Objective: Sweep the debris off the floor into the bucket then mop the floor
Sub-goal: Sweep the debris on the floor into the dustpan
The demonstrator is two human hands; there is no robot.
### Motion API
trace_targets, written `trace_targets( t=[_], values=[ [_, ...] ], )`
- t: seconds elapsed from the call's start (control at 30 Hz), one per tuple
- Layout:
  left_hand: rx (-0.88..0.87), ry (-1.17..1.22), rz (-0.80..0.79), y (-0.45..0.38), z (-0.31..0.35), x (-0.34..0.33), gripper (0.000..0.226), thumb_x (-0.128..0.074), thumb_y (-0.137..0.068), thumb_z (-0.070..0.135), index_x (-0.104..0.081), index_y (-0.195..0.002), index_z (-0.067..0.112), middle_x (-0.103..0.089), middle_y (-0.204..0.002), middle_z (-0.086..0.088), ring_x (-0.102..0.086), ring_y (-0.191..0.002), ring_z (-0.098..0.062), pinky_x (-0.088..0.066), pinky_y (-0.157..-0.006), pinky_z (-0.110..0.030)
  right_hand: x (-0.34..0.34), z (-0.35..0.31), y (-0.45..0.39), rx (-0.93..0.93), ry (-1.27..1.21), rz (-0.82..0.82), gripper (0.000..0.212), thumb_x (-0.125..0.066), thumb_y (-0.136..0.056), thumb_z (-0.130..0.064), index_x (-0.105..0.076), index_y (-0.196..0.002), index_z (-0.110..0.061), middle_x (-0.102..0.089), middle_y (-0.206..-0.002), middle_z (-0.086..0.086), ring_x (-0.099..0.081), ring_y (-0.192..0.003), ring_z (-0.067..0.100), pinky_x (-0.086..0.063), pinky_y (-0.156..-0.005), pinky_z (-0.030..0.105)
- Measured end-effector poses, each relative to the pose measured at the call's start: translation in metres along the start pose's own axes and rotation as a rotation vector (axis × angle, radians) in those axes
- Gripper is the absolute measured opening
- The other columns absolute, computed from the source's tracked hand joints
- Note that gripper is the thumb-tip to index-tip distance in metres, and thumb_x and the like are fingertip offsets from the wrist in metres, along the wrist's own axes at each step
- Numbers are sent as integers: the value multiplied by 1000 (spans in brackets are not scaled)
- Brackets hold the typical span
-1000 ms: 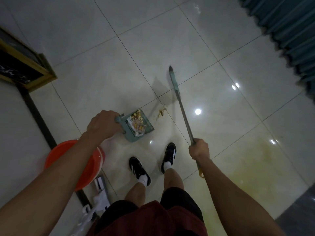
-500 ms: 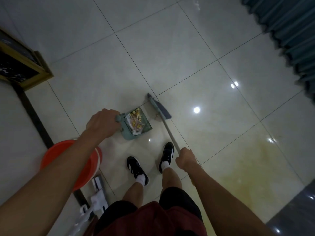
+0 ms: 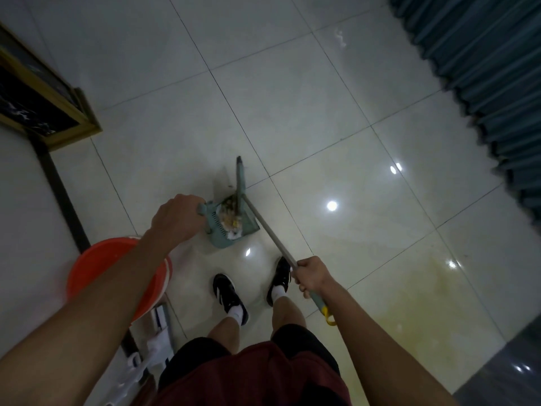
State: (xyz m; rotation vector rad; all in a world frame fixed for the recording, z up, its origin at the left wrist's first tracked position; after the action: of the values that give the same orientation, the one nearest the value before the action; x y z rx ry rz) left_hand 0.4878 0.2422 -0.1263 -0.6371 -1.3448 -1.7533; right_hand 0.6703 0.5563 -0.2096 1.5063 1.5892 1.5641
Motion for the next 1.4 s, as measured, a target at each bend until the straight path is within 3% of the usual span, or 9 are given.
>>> trace_targets(
  t=[0.13, 0.4, 0.57, 0.7, 0.8, 0.93, 1.1, 1.4],
  values=[
    [39, 79, 17, 19, -8, 4, 18, -67, -82, 22, -56, -68, 24, -56, -70, 3, -60, -68, -24, -40, -59, -28, 19, -23, 19, 53, 55, 41, 9, -55, -88, 1, -61, -81, -2, -57, -67, 18, -48, -47, 24, -40, -42, 25],
    [175, 212, 111, 49, -40, 34, 23, -65, -85, 24, -54, -65, 27, -64, -74, -2, -65, -71, -25, -46, -59, -28, 44, -71, 34, 129, 164, 123, 18, -52, -83, 1, -66, -91, 9, -59, -64, 17, -53, -46, 25, -46, -44, 26],
    [193, 233, 168, 66, -47, 57, 9, -62, -88, 25, -69, -84, 21, -69, -83, -5, -68, -77, -26, -57, -70, -35, 56, -101, 35, 189, 183, 145, 15, -51, -84, 0, -63, -89, 8, -59, -70, 18, -53, -44, 25, -45, -43, 26],
    [233, 280, 163, 73, -43, 73, 24, -62, -78, 36, -72, -92, 20, -70, -85, -4, -67, -76, -24, -53, -68, -31, 68, -125, 28, 236, 188, 138, 17, -53, -83, -4, -64, -86, 9, -60, -68, 18, -53, -42, 25, -45, -42, 26],
    [272, 322, 173, 71, -34, 81, 34, -56, -65, 44, -69, -86, 21, -68, -81, -2, -64, -72, -22, -48, -64, -29, 79, -151, 11, 270, 215, 102, 25, -53, -81, -9, -66, -90, 11, -62, -62, 18, -56, -45, 27, -48, -46, 27],
    [408, 295, 266, 65, -28, 89, 18, -62, -86, 27, -73, -99, 19, -69, -88, -7, -65, -80, -28, -52, -73, -33, 96, -192, -22, 272, 236, 56, 23, -53, -84, -5, -66, -94, 12, -62, -64, 18, -58, -46, 27, -51, -48, 30],
    [517, 360, 361, 70, -7, 94, 12, -61, -86, 30, -71, -86, 22, -70, -84, -9, -67, -79, -32, -56, -70, -37, 111, -238, -49, 253, 215, -65, 20, -51, -94, -2, -62, -103, 12, -61, -74, 18, -55, -51, 23, -48, -44, 25],
    [705, 449, 489, 107, -6, 101, 11, -64, -89, 28, -70, -82, 22, -67, -76, -1, -65, -71, -26, -55, -65, -36, 97, -313, -57, 316, 364, -186, 9, -56, -93, 6, -62, -90, 12, -59, -65, 17, -54, -48, 23, -50, -45, 28]
  ],
)
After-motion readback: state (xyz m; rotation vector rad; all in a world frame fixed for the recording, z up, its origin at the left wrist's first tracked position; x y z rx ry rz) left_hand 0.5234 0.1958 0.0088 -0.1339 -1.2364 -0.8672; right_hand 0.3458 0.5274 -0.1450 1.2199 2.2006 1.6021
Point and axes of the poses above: each hand's wrist, its own y-axis away from the middle knuckle, its own x-axis out of the back of the hand, z = x × y, the point moved 9 cm from there along -y, towards the middle knuckle
